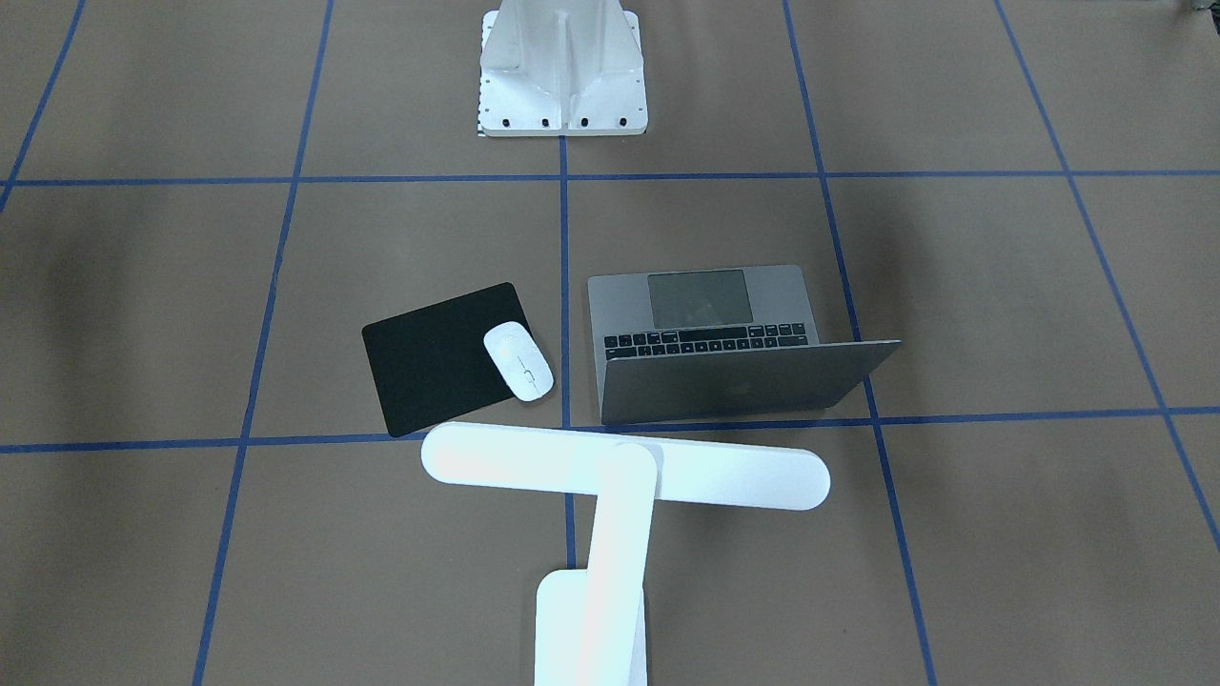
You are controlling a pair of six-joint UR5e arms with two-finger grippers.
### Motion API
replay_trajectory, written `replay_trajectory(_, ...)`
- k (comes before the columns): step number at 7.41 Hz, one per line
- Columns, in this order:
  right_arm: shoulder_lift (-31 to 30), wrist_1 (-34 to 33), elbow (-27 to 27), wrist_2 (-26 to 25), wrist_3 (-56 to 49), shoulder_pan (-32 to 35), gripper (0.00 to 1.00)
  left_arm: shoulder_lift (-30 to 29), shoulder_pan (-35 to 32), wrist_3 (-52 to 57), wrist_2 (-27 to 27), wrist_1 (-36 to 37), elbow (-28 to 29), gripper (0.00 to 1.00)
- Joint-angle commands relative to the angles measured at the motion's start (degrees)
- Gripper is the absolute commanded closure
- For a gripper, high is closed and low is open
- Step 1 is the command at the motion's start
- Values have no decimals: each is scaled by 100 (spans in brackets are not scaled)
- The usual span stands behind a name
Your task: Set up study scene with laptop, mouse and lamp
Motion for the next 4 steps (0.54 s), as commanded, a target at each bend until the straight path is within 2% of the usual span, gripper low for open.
replay_trajectory(1, -816, 844, -38, 19, -31, 42, 0, 111, -67, 188, -3, -15, 201, 0)
replay_trajectory(4, -837, 1017, -39, 55, -30, 42, 0, 234, -67, 188, -3, -33, 209, 0)
